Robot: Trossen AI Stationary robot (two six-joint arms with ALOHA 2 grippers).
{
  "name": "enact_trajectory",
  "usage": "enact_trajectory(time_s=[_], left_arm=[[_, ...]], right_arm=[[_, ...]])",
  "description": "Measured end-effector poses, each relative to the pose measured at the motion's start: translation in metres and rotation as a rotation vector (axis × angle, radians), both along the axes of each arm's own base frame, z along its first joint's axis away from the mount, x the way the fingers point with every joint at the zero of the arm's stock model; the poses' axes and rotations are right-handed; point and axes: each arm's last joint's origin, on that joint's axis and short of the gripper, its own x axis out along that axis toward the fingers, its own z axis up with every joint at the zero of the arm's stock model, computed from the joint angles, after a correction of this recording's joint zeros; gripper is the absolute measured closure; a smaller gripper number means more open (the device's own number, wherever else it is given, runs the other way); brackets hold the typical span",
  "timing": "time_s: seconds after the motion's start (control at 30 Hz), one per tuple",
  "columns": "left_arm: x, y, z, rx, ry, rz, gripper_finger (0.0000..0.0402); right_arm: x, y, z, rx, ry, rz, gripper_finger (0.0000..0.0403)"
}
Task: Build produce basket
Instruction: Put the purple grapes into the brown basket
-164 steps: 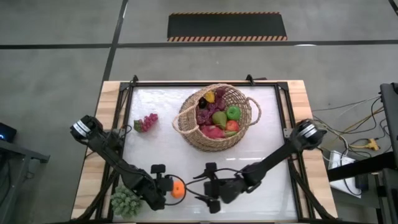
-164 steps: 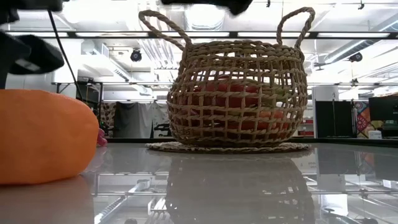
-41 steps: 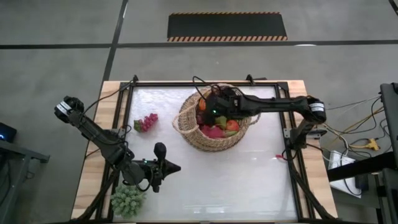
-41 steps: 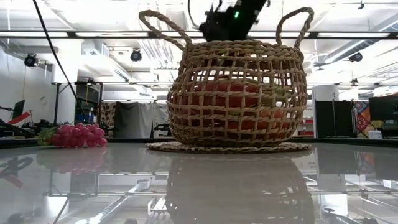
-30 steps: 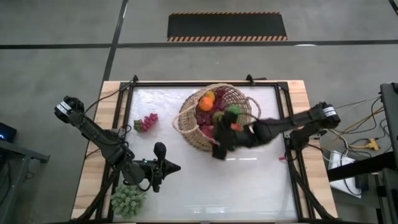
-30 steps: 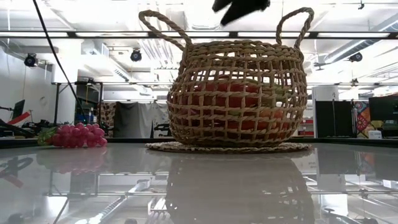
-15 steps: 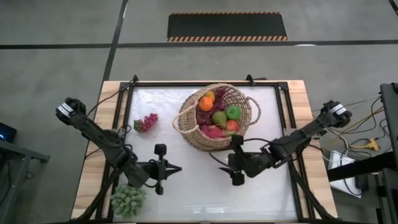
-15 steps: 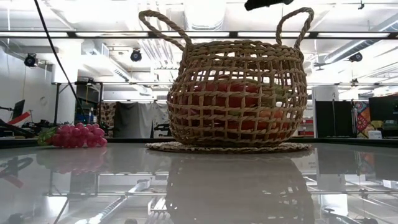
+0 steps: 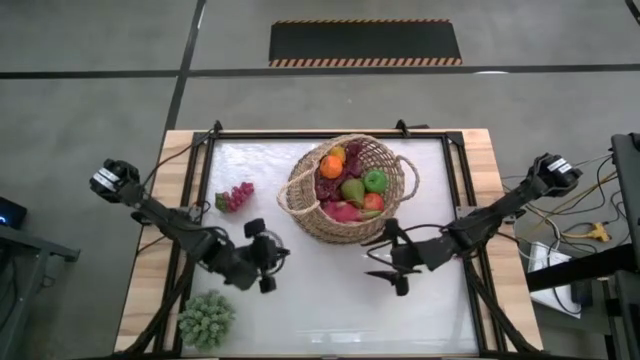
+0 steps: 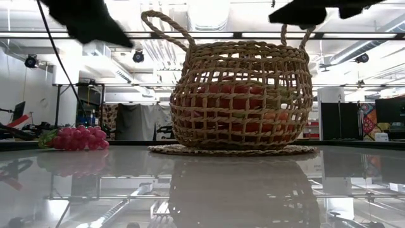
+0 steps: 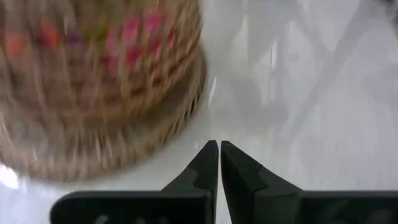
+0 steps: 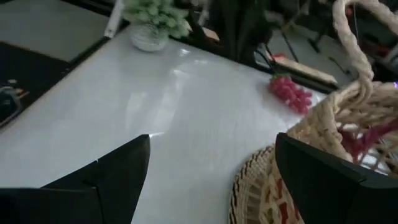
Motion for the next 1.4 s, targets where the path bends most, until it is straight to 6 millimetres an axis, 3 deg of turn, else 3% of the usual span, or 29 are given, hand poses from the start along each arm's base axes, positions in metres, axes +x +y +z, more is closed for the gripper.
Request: enact_trajectory(time_s=[0.27,0.4,0.53,0.83,1.1,1.27,1.4], left_arm=[[-0.003,0.055,-0.019,-0.196,0.336,0.218,0.04],[-0.011,0.081,-0.024,-0.304,0.493,0.364,0.04],[-0.022,0.106,-0.025,-0.297,0.605,0.493,0.04],[-0.029,0.144,-0.023,-0.303,0.654,0.621,0.0393],[-0.032,0.154,-0.023,-0.257,0.713,0.575,0.0299],[-0.043,0.155,-0.024,-0.202,0.842,0.564,0.0234],[-0.051,0.154,-0.023,-0.155,0.95,0.512,0.0206]], right_arm=[[-0.022,-0.012,0.03,0.041,-0.143,0.032,0.0076],[-0.032,-0.017,0.027,0.074,-0.141,0.048,0.0076],[-0.04,-0.022,0.019,0.078,-0.134,0.045,0.0076],[-0.045,-0.025,0.021,0.115,-0.15,0.038,0.0076],[-0.045,-0.025,0.019,0.13,-0.141,0.033,0.0076],[-0.045,-0.025,0.019,0.136,-0.14,0.031,0.0076],[-0.045,-0.025,0.019,0.136,-0.14,0.031,0.0076]])
